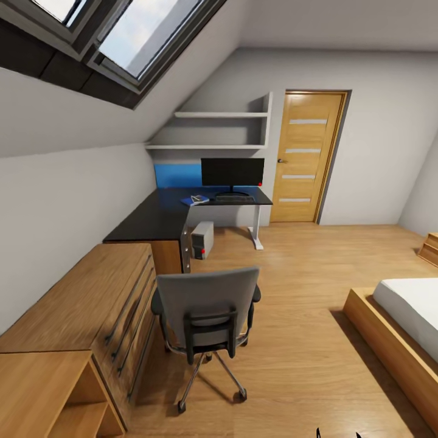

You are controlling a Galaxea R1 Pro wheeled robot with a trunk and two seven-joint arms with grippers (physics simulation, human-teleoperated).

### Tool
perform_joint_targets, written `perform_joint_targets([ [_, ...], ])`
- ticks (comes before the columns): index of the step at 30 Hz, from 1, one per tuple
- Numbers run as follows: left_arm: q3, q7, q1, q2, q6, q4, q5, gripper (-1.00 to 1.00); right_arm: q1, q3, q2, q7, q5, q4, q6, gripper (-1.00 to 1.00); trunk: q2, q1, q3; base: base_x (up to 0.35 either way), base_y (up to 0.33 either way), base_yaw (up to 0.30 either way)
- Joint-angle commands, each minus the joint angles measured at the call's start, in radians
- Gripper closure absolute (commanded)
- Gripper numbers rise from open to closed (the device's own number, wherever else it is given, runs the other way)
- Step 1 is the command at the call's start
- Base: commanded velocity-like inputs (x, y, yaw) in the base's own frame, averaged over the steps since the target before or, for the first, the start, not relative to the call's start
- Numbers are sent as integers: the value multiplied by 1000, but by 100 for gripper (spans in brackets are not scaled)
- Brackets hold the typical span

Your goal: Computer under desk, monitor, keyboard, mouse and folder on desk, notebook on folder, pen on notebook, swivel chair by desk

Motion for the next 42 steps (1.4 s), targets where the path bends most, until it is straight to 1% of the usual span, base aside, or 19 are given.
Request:
perform_joint_targets([
  [1, -8, 7, 0, 1, -4, -1, 4, -100, -1, 8, 0, -9, 1, 1, 0, -100, -8, 4, -4, 0, 0, 0],
  [12, -9, 7, 0, 0, -8, -1, 4, -100, -1, 8, 0, -9, 1, 1, 1, -100, -85, 46, -39, 0, 0, 0],
  [18, -9, -2, -5, 5, 9, -1, 3, -100, -1, 8, 0, -9, 1, 1, 2, -100, -127, 69, -58, 0, 0, 0],
  [42, -9, -5, -8, 9, 13, 1, 7, -100, 0, 8, 0, -9, 0, 1, 5, -100, -295, 161, -133, 0, 0, 0],
])
